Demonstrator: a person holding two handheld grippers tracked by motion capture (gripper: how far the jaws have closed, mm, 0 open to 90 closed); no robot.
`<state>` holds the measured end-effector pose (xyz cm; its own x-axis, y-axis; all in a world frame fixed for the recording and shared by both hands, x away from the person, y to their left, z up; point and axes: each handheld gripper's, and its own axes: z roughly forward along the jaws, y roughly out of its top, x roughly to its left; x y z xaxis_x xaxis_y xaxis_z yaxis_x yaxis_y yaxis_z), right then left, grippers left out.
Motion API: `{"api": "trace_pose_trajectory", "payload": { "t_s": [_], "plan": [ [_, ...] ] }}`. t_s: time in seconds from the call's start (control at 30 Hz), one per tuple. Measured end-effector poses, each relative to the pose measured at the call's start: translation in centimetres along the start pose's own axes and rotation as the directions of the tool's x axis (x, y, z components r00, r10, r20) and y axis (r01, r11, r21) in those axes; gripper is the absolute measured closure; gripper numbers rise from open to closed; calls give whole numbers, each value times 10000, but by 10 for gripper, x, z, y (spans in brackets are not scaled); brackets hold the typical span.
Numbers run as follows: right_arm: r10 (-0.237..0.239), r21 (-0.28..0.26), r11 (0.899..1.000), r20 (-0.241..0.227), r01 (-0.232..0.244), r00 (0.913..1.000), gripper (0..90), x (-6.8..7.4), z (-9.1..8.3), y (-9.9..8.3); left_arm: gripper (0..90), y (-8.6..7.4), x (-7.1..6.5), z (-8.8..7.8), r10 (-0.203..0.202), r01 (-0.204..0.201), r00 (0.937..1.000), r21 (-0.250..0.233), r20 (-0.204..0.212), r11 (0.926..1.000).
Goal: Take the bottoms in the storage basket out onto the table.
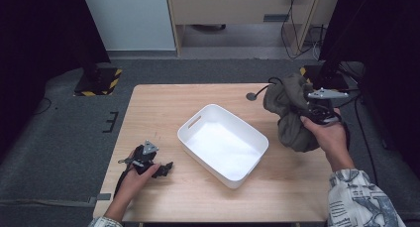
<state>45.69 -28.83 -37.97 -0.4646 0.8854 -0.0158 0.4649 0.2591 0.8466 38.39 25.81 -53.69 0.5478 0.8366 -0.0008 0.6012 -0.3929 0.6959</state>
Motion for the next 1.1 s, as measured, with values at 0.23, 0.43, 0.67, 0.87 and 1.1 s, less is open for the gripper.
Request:
{"api": "trace_pose_trajectory", "payload": {
  "t_s": [0.23,0.43,0.67,0.87,1.1],
  "plan": [
    [266,72,9996,222,-268,9994,759,-9,2,-13,0,0,0,0,-2,2,10000,-2,-5,10000],
    [410,259,9988,237,-416,9989,759,-11,11,-23,0,0,0,0,-2,2,10000,-1,-4,10000],
    [476,737,9961,280,-495,9985,756,-11,29,-39,0,0,0,0,-5,5,10000,-3,-3,10000],
    [553,1145,9918,218,-574,9982,754,-11,47,-58,0,0,0,0,-4,4,10000,-6,-4,10000],
    [869,1277,9881,-6,-861,9962,749,-8,57,-73,0,0,0,0,-15,15,10000,-4,-15,10000]
  ]
}}
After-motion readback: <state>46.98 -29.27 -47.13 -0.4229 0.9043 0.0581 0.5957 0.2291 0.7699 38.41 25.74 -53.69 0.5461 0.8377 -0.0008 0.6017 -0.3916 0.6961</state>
